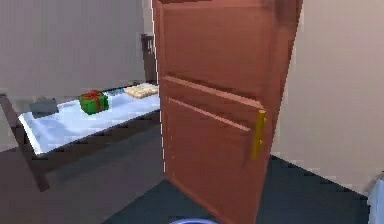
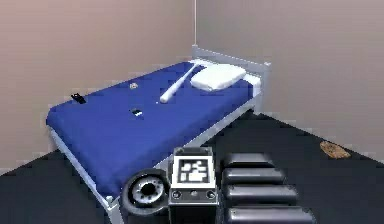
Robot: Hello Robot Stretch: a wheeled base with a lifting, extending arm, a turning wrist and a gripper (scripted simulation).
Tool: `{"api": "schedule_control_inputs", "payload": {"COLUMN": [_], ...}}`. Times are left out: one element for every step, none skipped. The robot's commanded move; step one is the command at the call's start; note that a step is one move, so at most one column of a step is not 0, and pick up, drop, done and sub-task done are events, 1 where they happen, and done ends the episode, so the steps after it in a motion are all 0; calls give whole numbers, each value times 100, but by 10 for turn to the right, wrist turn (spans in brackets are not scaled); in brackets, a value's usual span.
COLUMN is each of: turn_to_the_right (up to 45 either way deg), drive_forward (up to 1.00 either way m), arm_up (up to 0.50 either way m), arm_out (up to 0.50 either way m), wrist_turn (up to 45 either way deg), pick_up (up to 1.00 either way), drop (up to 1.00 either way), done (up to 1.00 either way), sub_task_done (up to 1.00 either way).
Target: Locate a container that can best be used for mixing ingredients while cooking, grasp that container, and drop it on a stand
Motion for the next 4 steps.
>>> {"api": "schedule_control_inputs", "payload": {"turn_to_the_right": [-390,0,-60,0], "drive_forward": [0,15,0,5], "arm_up": [0,0,0,0], "arm_out": [0,0,0,0], "wrist_turn": [0,0,0,0], "pick_up": [0,0,0,0], "drop": [0,0,0,0], "done": [0,0,0,0], "sub_task_done": [0,0,0,0]}}
